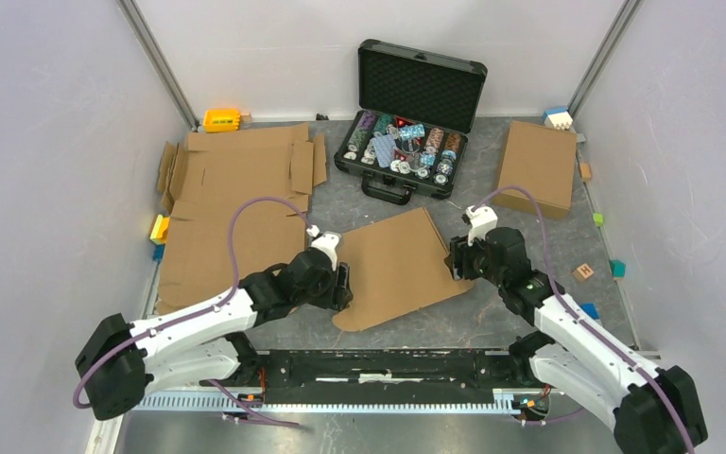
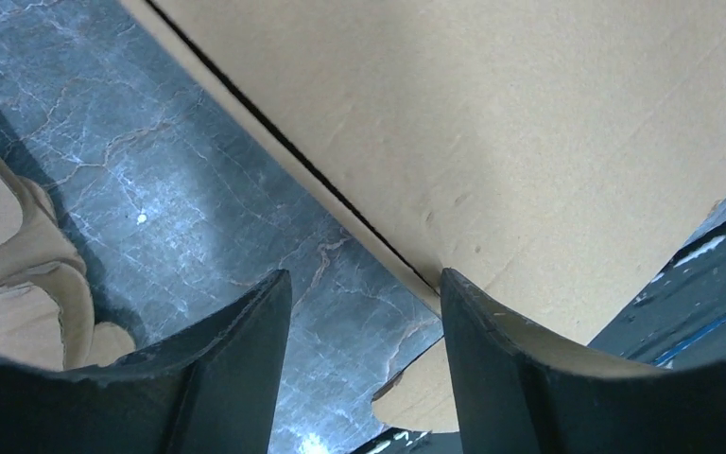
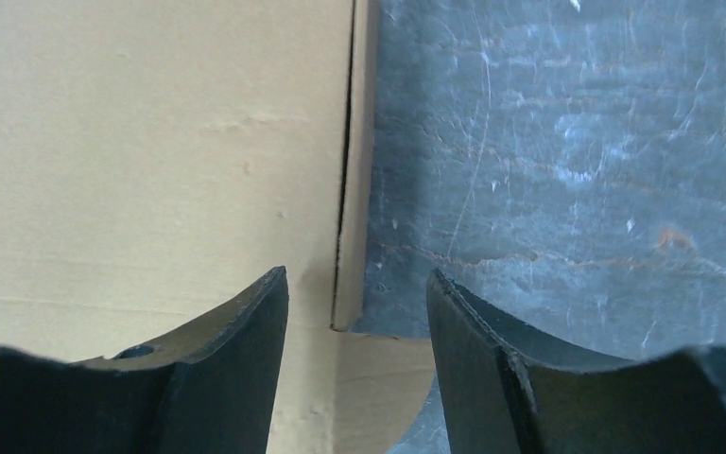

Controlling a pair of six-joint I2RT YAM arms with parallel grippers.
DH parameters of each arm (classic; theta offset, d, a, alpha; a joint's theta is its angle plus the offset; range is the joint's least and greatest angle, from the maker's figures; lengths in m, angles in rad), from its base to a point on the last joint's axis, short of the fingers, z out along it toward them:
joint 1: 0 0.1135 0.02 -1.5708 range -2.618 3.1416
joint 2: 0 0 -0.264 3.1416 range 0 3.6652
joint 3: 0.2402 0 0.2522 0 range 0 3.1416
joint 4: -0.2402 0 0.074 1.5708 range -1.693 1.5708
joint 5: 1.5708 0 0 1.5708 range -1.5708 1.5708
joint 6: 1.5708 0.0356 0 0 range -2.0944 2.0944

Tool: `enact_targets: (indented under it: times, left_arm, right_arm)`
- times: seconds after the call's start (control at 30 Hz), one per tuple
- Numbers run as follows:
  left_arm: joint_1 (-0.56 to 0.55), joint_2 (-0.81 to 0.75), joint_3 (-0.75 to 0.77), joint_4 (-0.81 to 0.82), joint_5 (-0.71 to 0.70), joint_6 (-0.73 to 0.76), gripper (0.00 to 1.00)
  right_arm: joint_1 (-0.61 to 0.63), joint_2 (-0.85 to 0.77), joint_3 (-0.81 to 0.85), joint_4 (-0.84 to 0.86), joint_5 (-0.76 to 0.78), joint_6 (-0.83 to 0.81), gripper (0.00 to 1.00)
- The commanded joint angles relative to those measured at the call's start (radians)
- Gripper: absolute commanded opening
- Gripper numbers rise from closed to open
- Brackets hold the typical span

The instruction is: Fold the paper box

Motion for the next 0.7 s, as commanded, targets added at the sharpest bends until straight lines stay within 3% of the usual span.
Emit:
enact_targets:
  times: [0.0,0.2,0.37,0.57,0.67]
  left_arm:
    - [0.083,-0.036,-0.085,0.16,0.106,-0.049,0.66]
    - [0.135,-0.04,-0.139,0.231,0.149,-0.039,0.68]
    - [0.16,-0.072,-0.151,0.247,0.149,-0.031,0.66]
    - [0.179,-0.13,-0.175,0.29,0.208,-0.018,0.57]
    - [0.18,-0.155,-0.173,0.266,0.224,-0.004,0.58]
  right_arm:
    - [-0.087,0.006,-0.083,0.148,-0.17,0.049,0.6]
    - [-0.104,0.048,-0.112,0.144,-0.183,0.041,0.57]
    - [-0.105,-0.009,-0.133,0.127,-0.174,0.086,0.54]
    - [-0.104,-0.118,-0.109,0.06,-0.171,0.093,0.6]
    - [-0.104,-0.174,-0.099,0.03,-0.203,0.1,0.67]
